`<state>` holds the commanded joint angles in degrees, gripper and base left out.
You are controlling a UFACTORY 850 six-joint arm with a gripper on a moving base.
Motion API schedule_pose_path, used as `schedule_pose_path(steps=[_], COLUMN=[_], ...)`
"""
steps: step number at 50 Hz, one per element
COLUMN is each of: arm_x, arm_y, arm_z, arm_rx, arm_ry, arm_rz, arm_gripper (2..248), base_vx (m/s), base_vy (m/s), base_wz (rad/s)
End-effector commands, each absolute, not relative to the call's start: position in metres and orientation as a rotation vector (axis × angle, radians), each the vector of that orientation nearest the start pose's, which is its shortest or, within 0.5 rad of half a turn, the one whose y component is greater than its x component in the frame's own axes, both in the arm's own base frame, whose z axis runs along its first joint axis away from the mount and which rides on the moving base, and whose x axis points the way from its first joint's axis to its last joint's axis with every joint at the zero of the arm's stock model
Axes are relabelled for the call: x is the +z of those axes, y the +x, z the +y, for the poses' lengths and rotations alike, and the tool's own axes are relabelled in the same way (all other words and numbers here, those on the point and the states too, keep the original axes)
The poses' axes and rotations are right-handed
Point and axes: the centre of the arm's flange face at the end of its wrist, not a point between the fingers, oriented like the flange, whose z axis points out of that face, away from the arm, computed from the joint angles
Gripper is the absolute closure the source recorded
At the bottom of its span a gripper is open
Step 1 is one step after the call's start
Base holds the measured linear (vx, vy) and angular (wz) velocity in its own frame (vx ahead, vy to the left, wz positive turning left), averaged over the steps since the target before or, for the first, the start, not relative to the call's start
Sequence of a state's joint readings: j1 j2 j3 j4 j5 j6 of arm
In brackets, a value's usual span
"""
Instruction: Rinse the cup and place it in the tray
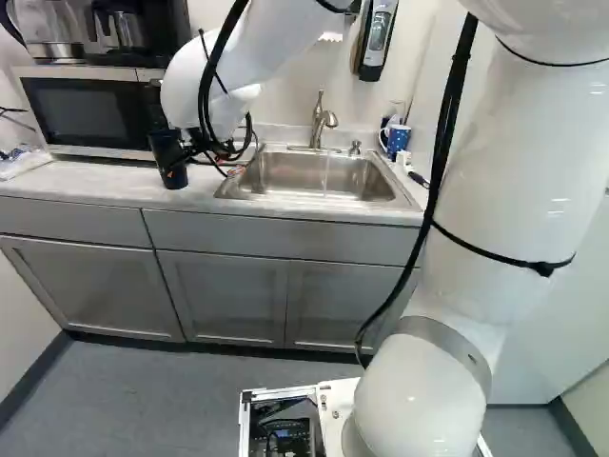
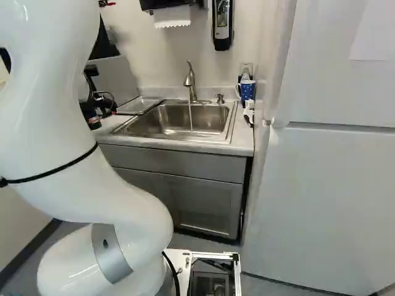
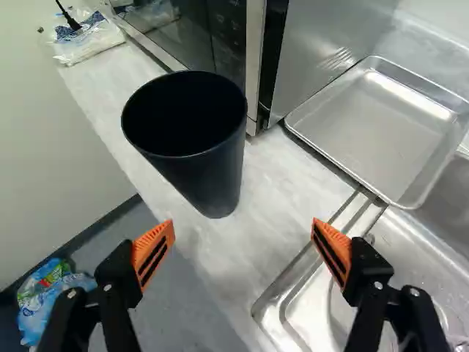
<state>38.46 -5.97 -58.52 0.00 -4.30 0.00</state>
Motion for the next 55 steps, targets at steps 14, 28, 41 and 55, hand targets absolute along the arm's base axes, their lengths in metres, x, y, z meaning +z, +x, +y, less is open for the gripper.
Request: schedule_pose_path(steps=[14, 28, 41, 55], arm_x=[0.541, 0.531, 0.523, 0.516], arm_y=[0.425, 0.423, 0.422, 0.421], arm_z=[0.340, 0.348, 0.356, 0.364], arm_rx=[-1.173, -1.232, -1.298, -1.374], arm_ry=[-2.457, -2.400, -2.338, -2.262], arm_rz=[-0.862, -0.861, -0.854, -0.842], arm_gripper=[3, 3, 3, 3], base_vx=[0.000, 0.000, 0.000, 0.000], base_vy=[0.000, 0.000, 0.000, 0.000], base_wz=[0.000, 0.000, 0.000, 0.000])
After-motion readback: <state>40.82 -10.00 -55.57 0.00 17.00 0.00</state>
